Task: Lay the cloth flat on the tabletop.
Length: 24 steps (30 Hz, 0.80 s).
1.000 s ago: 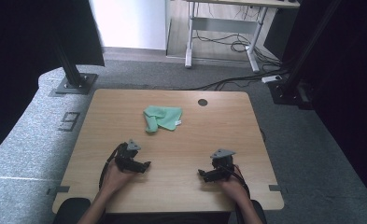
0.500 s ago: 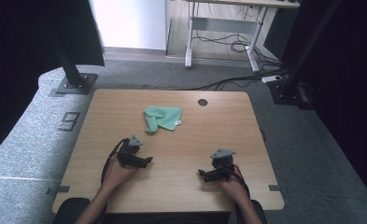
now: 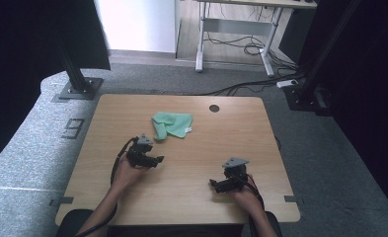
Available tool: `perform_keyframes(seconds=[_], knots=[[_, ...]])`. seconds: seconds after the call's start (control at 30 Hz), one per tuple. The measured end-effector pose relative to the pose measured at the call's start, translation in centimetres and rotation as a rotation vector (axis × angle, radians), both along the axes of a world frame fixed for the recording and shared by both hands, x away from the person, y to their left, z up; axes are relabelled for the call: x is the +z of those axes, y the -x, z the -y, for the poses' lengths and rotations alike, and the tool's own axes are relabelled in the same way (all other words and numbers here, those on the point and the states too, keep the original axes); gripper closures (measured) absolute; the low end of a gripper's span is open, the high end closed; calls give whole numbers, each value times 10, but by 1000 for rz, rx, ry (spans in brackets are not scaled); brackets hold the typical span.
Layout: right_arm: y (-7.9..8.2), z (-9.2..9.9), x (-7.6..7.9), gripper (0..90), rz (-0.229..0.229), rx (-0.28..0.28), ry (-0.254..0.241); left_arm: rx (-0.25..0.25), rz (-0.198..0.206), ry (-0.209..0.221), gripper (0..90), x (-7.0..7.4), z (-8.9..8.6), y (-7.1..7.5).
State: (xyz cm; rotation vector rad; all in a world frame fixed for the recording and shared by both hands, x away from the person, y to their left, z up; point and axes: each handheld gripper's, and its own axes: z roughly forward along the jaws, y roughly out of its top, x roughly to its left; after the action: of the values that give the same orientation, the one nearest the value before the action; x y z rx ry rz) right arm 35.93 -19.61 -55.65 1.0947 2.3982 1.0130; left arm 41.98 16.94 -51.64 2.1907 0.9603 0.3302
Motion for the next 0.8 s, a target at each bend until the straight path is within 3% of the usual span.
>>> perform_keyframes(seconds=[0.47,0.8], knots=[[0,0,0,0,0,0,0,-11,39,-30,450,22,10,-34],[0,0,0,0,2,1,0,-4,33,-27,552,25,18,-59]])
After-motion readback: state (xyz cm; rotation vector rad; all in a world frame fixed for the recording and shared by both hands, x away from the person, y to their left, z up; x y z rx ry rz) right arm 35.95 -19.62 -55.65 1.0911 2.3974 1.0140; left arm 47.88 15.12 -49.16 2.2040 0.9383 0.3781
